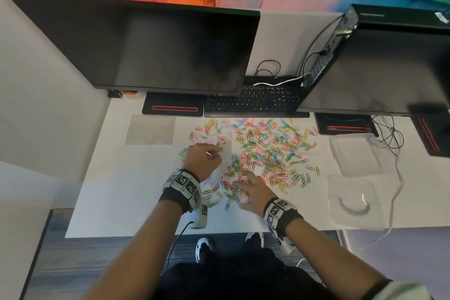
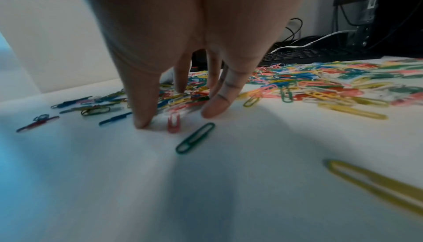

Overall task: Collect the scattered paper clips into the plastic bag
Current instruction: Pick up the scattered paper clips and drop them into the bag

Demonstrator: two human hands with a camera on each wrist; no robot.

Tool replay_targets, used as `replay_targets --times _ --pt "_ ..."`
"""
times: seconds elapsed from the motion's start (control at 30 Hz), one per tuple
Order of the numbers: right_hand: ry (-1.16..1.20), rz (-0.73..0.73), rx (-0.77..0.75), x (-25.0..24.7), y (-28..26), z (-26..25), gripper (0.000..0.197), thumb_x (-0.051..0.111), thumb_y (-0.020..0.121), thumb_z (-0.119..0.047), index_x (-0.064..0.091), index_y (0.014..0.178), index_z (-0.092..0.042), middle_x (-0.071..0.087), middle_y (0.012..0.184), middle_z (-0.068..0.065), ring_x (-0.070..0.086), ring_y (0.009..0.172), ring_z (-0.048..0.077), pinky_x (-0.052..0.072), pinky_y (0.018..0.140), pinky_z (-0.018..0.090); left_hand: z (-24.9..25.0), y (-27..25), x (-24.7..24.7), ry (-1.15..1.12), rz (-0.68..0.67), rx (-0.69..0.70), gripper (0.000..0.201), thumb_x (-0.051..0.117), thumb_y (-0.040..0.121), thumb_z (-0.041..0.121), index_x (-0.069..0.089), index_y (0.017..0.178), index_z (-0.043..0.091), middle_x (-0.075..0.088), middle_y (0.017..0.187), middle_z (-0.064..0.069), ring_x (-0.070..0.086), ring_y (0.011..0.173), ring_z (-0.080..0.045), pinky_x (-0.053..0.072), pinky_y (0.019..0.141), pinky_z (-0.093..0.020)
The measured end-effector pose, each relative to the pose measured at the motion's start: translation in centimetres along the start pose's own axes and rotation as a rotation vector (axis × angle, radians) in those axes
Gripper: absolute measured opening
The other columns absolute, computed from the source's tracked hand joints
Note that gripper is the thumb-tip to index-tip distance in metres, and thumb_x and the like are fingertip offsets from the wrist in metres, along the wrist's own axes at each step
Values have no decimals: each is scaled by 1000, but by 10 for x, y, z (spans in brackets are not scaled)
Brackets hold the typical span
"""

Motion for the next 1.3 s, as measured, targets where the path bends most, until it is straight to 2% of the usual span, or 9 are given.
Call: replay_targets --times 0.17,0.27,0.47,0.63,0.87,1.0,1.07,1.17,1.3 --pt "-445 23 -250 -4 9 -15 25 67 86 -21 71 111 -22 60 126 -1 53 114 21 50 92 34 2 -1 -5 1 21 0 24 63 87 7 78 104 15 77 95 -2 65 81 -13 56 92 -29" --pt "-444 -56 -243 1 15 -9 27 51 93 -6 69 111 -11 62 117 3 52 105 24 49 88 36 1 -2 -6 7 16 -4 24 63 87 7 78 105 14 76 90 -3 66 80 -15 57 92 -32" --pt "145 281 98 -33 16 24 15 68 87 -23 77 97 -16 72 92 3 64 78 14 56 77 27 -1 -1 -10 12 17 -25 23 64 86 7 77 105 13 77 96 -6 69 83 -18 57 93 -36" --pt "890 405 480 -68 2 45 27 77 80 -25 73 104 -15 74 91 -4 71 76 15 51 57 11 -2 0 -5 22 0 -32 24 64 87 8 78 105 14 77 96 -5 70 86 -21 57 93 -35" --pt "1544 245 179 -118 4 -21 32 69 83 -13 67 113 -3 72 109 11 69 101 22 55 89 28 8 1 10 34 -62 -19 23 62 88 7 77 105 13 74 82 -2 71 73 -18 60 84 -31" --pt "1328 247 210 -106 15 -46 17 69 86 -12 73 98 0 75 92 13 72 86 23 58 83 30 14 1 19 61 -98 14 24 60 89 5 78 102 14 74 74 -1 71 67 -15 56 66 -17" --pt "1011 325 296 -99 19 -40 12 72 85 -18 77 87 -7 75 82 9 70 75 24 59 77 30 15 1 21 42 -82 14 24 60 89 4 79 100 13 76 78 -5 73 70 -17 59 73 -23" --pt "828 345 348 -96 21 -40 11 73 80 -10 77 91 -7 73 81 8 62 63 11 50 57 11 16 0 22 30 -76 12 24 60 88 4 79 99 14 77 86 -8 73 75 -18 59 78 -28" --pt "627 379 274 -106 23 -47 10 73 76 -5 78 84 -8 73 74 9 64 62 16 55 60 24 18 -1 21 31 -79 44 24 60 86 4 80 97 13 77 79 -8 73 73 -18 60 79 -31"
Point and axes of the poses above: each hand's wrist, its own y-axis towards the middle knuckle, its own x-axis out of the palm, z = x × y, the point moved 4 cm from there along y, towards the middle knuckle
